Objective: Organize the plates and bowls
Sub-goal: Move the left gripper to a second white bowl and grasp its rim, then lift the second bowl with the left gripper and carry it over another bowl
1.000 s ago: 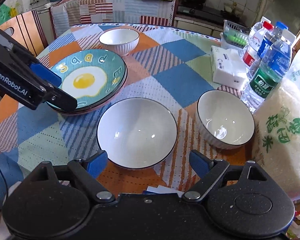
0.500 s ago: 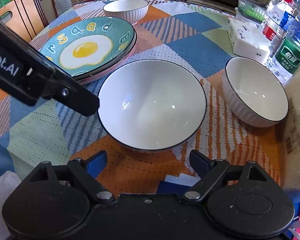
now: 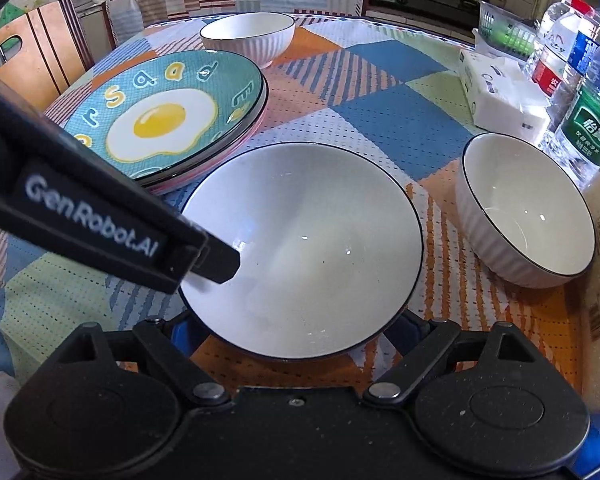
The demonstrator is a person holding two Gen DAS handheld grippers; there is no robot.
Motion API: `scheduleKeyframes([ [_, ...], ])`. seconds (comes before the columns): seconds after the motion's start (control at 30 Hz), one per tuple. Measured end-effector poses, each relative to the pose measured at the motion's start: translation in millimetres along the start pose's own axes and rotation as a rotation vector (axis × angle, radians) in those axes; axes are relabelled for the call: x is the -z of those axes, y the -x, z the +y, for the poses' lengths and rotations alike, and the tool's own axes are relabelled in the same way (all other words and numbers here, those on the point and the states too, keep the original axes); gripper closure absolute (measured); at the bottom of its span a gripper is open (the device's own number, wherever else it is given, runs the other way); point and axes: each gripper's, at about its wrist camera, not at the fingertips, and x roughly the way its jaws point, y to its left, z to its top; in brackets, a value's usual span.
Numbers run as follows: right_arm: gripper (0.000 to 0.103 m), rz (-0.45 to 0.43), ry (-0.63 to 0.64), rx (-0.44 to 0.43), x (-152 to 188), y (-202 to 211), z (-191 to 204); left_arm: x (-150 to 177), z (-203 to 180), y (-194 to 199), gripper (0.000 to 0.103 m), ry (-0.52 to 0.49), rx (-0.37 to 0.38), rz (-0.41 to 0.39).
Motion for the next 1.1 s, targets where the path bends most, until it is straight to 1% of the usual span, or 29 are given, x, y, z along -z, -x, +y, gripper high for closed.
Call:
scheduleKeyframes([
  [0.03,0.007,-0.007,-0.008,-0.007,0.3,-1.6,-1.0,0.5,-1.9,-0.1,0.078,0.000,0.004,-0.007],
  [0.07,0.007,-0.014,-0.021,-0.015,0.7,-3.7,-2.4,1.0,-3.7,-0.2,0.079,0.000,-0.013,-0.012],
  [0.13,0.006,-0.026,-0.034,-0.023,2.0,-6.0,-2.7,1.5,-6.4,-0.1,0.086,-0.009,-0.048,-0.024],
  [0.2,0.006,-0.035,-0.031,-0.019,2.1,-6.9,-2.0,1.5,-6.0,0.3,0.086,-0.009,-0.049,-0.028],
  [0.3,0.006,-0.046,-0.032,-0.036,2.9,-4.1,-3.0,1.4,-6.9,4.9,0.086,-0.027,-0.052,-0.035],
  [0.4,0.007,-0.077,-0.018,-0.021,3.9,2.8,-1.0,0.4,-9.4,13.1,0.086,-0.056,-0.049,-0.044],
  [0.47,0.007,-0.073,-0.016,-0.021,1.0,7.8,0.4,-1.1,-9.4,19.7,0.086,-0.061,-0.043,-0.041],
  [0.7,0.007,-0.064,-0.030,-0.017,-19.5,35.0,6.0,-9.2,-8.0,57.0,0.086,-0.074,-0.012,-0.054],
  [0.8,0.007,-0.086,-0.026,-0.007,-28.0,48.2,10.8,-13.7,-8.5,75.4,0.086,-0.093,-0.017,-0.071],
  [0.93,0.007,-0.127,-0.017,0.007,-44.0,63.8,15.4,-24.1,-6.4,101.8,0.085,-0.139,-0.010,-0.121],
  [1.1,0.007,-0.168,-0.011,0.002,-71.1,74.4,20.0,-40.9,0.8,126.5,0.085,-0.153,-0.030,-0.166],
])
